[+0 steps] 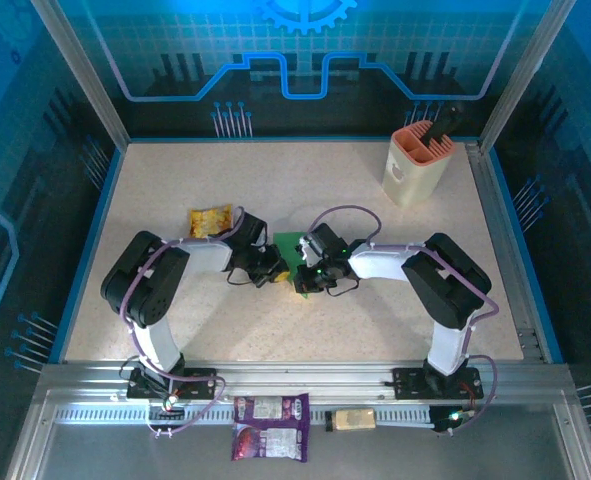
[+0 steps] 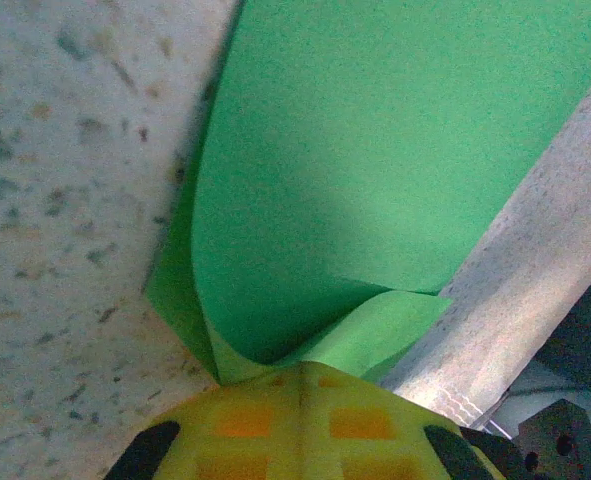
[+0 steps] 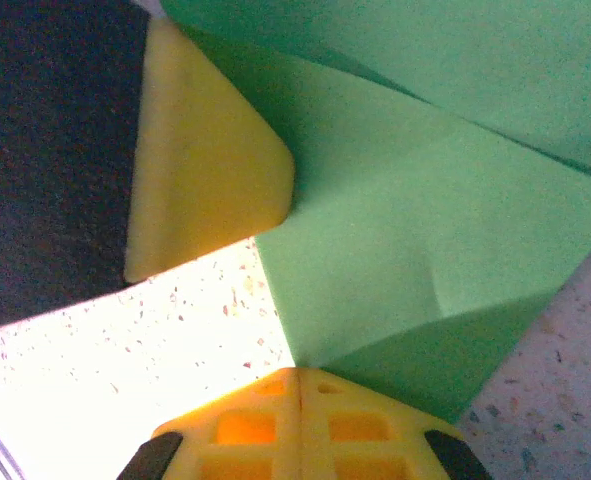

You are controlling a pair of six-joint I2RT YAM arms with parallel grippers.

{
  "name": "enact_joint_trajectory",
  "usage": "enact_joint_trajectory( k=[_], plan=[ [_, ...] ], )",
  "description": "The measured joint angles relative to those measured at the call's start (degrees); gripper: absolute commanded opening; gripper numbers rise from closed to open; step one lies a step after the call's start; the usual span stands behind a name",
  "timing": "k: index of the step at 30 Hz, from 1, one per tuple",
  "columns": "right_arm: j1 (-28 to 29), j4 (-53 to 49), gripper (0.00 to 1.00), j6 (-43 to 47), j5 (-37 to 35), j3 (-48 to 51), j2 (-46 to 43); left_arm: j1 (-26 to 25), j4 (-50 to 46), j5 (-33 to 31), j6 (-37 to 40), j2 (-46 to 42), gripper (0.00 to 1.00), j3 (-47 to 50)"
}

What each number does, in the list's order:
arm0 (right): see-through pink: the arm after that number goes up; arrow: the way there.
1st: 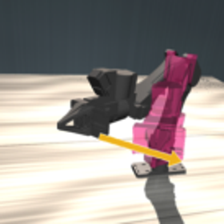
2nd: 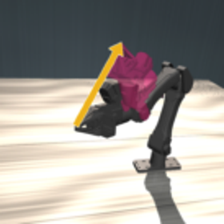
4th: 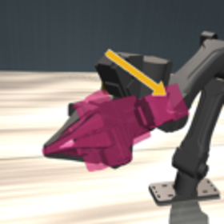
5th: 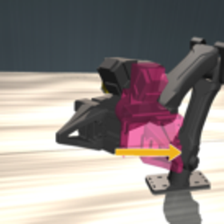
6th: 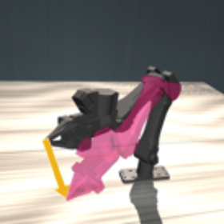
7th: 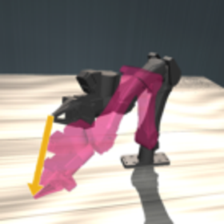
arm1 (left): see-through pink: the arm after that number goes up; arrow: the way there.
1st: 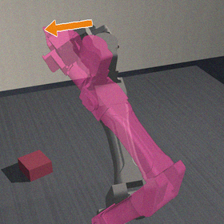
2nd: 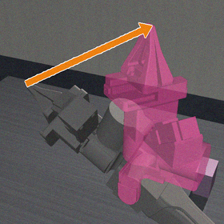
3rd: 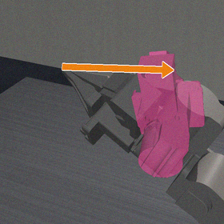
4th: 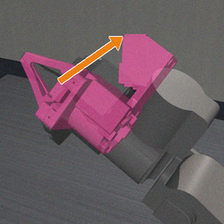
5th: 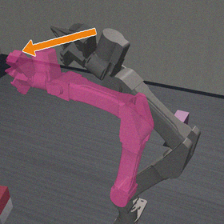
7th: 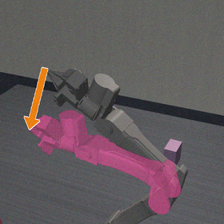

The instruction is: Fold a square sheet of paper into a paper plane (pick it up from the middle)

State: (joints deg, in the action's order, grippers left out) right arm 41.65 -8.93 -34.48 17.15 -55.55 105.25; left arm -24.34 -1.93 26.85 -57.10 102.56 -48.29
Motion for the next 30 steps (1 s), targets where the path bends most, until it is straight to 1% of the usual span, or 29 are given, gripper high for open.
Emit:
enact_joint_trajectory(
  k=[4, 12, 15, 20, 30],
  plan=[
    [-0.09, 0.02, 0.04, 0.02, 0.02, 0.00, 0.02, 0.57, 1.49, 1.51, 1.14, 0.70, 0.05, 0.13],
    [-0.26, -1.11, 0.05, 0.13, 0.94, -0.98, 0.00, 0.85, 2.49, 2.43, 2.03, 1.38, 0.04, 0.13],
    [-0.33, -2.69, 0.02, -0.09, 0.85, -2.36, 0.00, 1.01, 2.93, 2.38, 2.10, 1.44, 0.04, 0.13],
    [-0.37, -3.72, 0.02, -0.50, -0.66, -4.52, 0.15, 1.27, 3.37, 2.38, 2.21, 1.64, 0.04, 0.13],
    [-0.37, -5.07, 0.02, -0.46, -1.51, -7.15, 3.69, 1.36, 3.58, 2.40, 2.23, 1.90, 0.03, -0.07]
  ],
)
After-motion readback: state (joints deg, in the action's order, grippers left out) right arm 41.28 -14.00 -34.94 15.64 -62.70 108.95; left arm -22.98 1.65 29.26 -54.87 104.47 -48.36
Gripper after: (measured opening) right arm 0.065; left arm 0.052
